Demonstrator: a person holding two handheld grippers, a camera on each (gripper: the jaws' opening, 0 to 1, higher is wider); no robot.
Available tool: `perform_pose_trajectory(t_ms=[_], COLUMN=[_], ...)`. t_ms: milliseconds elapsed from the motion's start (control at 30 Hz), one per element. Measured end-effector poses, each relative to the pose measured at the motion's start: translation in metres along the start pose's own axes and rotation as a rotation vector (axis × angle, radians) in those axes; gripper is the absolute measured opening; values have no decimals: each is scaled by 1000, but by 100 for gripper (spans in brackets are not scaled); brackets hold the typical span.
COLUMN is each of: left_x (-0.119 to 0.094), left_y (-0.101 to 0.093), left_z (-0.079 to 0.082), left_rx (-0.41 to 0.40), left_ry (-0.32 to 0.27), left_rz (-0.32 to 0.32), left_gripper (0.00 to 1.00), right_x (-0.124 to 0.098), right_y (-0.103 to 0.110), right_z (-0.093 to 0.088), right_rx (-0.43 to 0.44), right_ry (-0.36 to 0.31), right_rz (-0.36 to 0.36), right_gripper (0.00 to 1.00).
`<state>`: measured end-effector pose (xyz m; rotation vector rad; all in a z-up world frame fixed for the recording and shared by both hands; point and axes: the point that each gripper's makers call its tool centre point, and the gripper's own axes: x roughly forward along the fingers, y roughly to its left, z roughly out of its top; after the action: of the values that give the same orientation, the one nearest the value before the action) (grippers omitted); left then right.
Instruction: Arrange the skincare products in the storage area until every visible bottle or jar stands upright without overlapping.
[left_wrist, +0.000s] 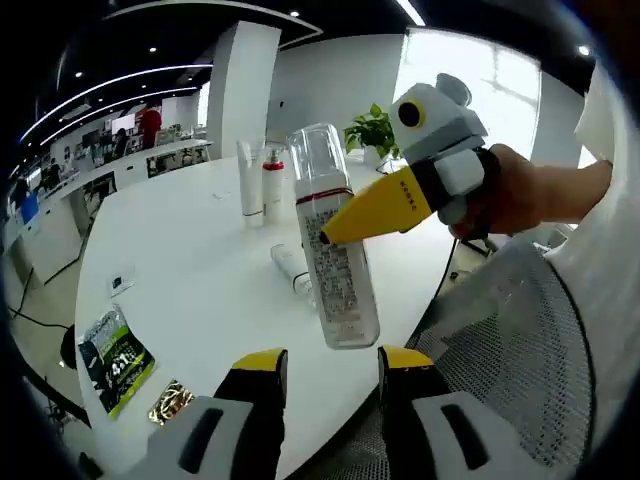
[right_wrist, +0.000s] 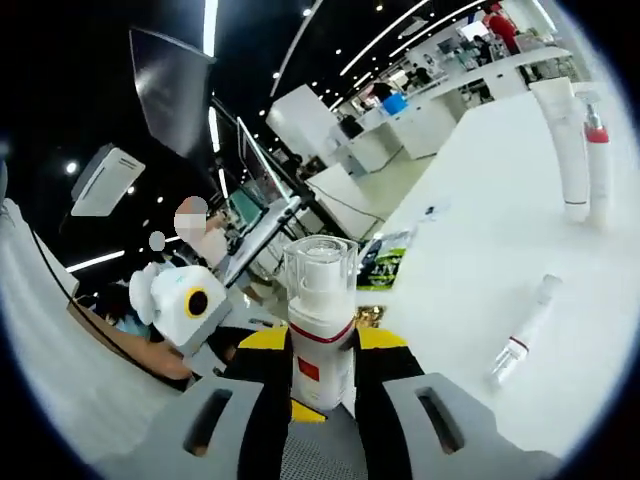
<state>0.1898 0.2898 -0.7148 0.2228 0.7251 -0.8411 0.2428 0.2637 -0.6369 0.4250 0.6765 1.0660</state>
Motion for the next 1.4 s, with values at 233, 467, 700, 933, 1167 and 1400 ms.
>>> perform_pose_trajectory(t_ms=[233, 467, 700, 933, 1167, 1400], left_x=[6, -2, -6, -4, -4, -5], left_y=[-12, -1, 28, 23, 26, 28], left_z=[-11, -16, -29, -34, -36, -35], left_rx=[222, 183, 175, 194, 188, 231], left_ry=[79, 107, 130, 149, 162, 164], left_rz=[-4, 34, 174, 160, 166, 173], left_gripper=[30, 34, 34, 35, 35, 28], right_x=[-15, -22, -20, -15, -12, -7], right_y=[-34, -63, -80, -95, -116, -135], right_z=[14, 33, 42, 44, 63, 79], right_rx=[-14, -28, -41, -66, -108, -261], right_ry=[-22, -54, -58, -40, -79, -113], right_rz=[-74, -116, -124, -138, -179, -239], right_gripper=[21, 21, 21, 21, 21, 21])
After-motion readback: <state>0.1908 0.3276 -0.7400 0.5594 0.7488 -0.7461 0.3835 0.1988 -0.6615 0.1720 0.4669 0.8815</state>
